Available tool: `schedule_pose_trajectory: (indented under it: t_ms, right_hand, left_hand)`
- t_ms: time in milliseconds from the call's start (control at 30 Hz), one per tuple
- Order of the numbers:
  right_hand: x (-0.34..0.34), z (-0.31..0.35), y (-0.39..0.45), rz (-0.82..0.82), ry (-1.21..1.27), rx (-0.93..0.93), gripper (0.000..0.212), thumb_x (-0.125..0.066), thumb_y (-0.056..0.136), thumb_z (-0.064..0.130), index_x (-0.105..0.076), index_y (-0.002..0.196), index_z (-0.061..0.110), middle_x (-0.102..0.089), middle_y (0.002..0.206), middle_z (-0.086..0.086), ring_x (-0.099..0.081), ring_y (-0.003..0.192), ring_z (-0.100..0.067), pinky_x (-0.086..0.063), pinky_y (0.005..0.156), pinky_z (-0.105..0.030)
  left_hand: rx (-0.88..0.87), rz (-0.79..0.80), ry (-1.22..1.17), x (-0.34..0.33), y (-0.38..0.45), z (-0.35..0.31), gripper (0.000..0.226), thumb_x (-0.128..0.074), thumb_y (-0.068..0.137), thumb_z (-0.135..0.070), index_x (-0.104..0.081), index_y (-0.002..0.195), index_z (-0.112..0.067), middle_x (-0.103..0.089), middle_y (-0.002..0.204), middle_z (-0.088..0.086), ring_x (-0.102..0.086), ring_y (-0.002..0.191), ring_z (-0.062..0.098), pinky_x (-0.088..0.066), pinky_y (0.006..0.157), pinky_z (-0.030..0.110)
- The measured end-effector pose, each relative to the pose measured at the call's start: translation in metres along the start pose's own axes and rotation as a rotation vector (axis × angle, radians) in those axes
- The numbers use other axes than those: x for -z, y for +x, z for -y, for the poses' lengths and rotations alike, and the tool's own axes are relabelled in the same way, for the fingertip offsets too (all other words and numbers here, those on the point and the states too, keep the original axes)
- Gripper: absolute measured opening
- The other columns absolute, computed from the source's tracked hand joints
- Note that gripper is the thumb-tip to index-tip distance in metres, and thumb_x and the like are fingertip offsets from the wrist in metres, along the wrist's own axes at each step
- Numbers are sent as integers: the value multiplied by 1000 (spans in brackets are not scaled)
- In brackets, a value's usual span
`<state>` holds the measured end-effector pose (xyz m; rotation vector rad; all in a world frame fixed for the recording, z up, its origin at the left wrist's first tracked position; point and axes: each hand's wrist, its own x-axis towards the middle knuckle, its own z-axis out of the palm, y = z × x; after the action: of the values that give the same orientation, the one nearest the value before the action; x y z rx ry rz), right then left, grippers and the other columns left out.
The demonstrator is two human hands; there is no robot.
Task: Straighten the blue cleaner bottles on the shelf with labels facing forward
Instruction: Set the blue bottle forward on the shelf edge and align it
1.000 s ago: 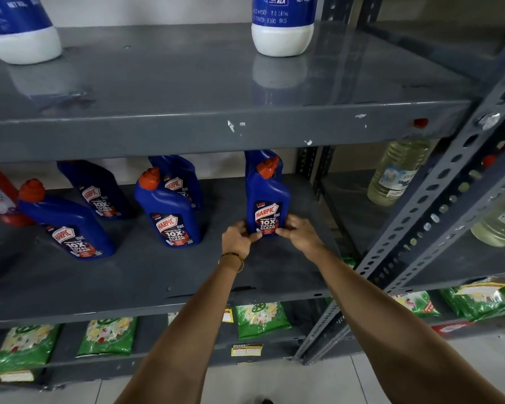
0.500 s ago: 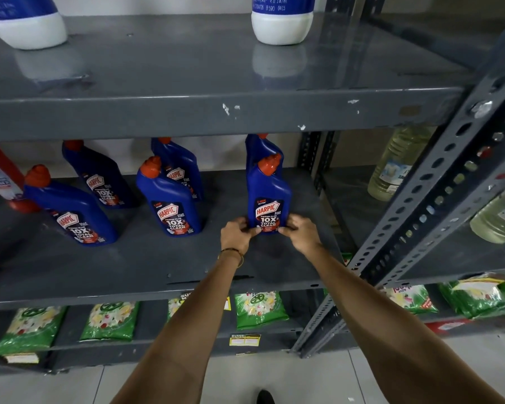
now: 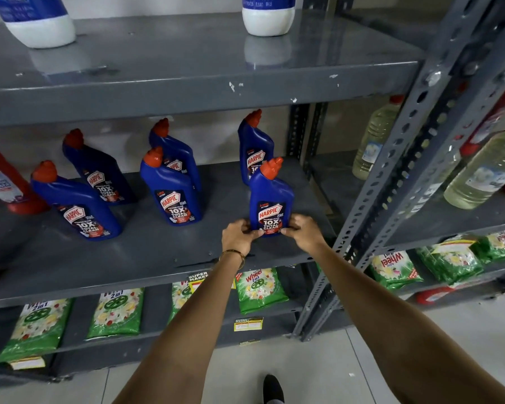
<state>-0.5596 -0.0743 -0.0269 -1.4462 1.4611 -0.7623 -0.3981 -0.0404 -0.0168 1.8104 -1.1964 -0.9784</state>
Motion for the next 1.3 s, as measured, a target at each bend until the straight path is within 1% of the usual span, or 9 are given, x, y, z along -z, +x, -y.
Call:
schedule_pose_trajectory:
  t_ms: [67, 167, 333, 567, 800, 900, 1067, 1167, 1300]
  right_hand:
    - [1, 0, -7, 4, 17, -4, 39, -65, 80, -4, -56, 117, -3, -64, 120, -20, -60, 106, -23, -47, 91, -33]
    - [2, -1, -15, -15, 41, -19, 39, -63, 80, -7, -55, 117, -6, -62, 121, -22, -59, 111, -29, -46, 90, -31]
    - [4, -2, -28, -8, -6, -3, 37, -66, 78, -5, -57, 113, -6, -65, 118, -22, -61, 109, -30, -48, 94, -37]
    - [5, -6, -36, -8, 16, -23, 39, -67, 77, -6, -55, 115, -7, -63, 120, -24, -60, 112, -33, -46, 101, -46]
    - [5, -7, -38, -3, -6, -12, 39, -66, 79, -3, -55, 117, -4, -64, 120, -21, -60, 112, -30, -46, 101, -42]
    - [7, -5, -37, -2, -13, -3, 39, -66, 79, -2, -56, 117, -3, -65, 119, -20, -61, 111, -30, -46, 101, -43]
    - [8, -5, -42, 32, 32, -25, 49, -67, 76, -9, -52, 122, -4, -61, 124, -22, -58, 116, -31, -46, 99, -37]
    - [7, -6, -47, -12, 18, -29, 53, -68, 74, -8, -51, 124, -4, -60, 126, -20, -57, 118, -30, -44, 102, -40]
    - [0, -7, -58, -140, 27, -69, 56, -71, 74, -4, -51, 126, -2, -60, 127, -19, -57, 118, -27, -43, 101, -34]
  left_hand:
    - [-3, -2, 4, 0, -4, 2, 44, -79, 68, -19, -64, 106, -3, -70, 108, 17, -66, 99, 26, -52, 94, 40]
    - [-10, -2, -5, -1, -10, 4, 44, -80, 67, -18, -64, 105, -1, -70, 107, 18, -66, 98, 27, -52, 93, 41]
    - [-33, 8, 11, -1, -21, 5, 45, -80, 68, -17, -63, 106, 1, -70, 107, 19, -67, 97, 28, -53, 90, 39]
    - [-33, 7, 50, -2, -33, 6, 45, -78, 69, -20, -63, 107, -1, -70, 109, 16, -66, 98, 26, -52, 89, 35]
    - [-24, -2, 88, -4, -36, 3, 45, -77, 71, -21, -62, 108, -2, -70, 109, 17, -65, 100, 28, -52, 92, 39]
    - [-24, 5, 96, -5, -37, 1, 43, -77, 70, -21, -63, 106, -3, -71, 106, 16, -66, 97, 26, -53, 89, 36]
    - [-20, 15, 76, -3, -42, 3, 41, -77, 71, -16, -62, 107, -3, -70, 108, 16, -65, 98, 25, -52, 88, 32]
    - [-20, 7, 69, 6, -44, 8, 46, -75, 73, -18, -59, 113, -2, -67, 115, 16, -62, 106, 25, -49, 94, 34]
    - [-20, -21, 78, 27, -45, 20, 53, -72, 76, -23, -54, 123, -4, -63, 122, 15, -58, 114, 26, -45, 100, 36]
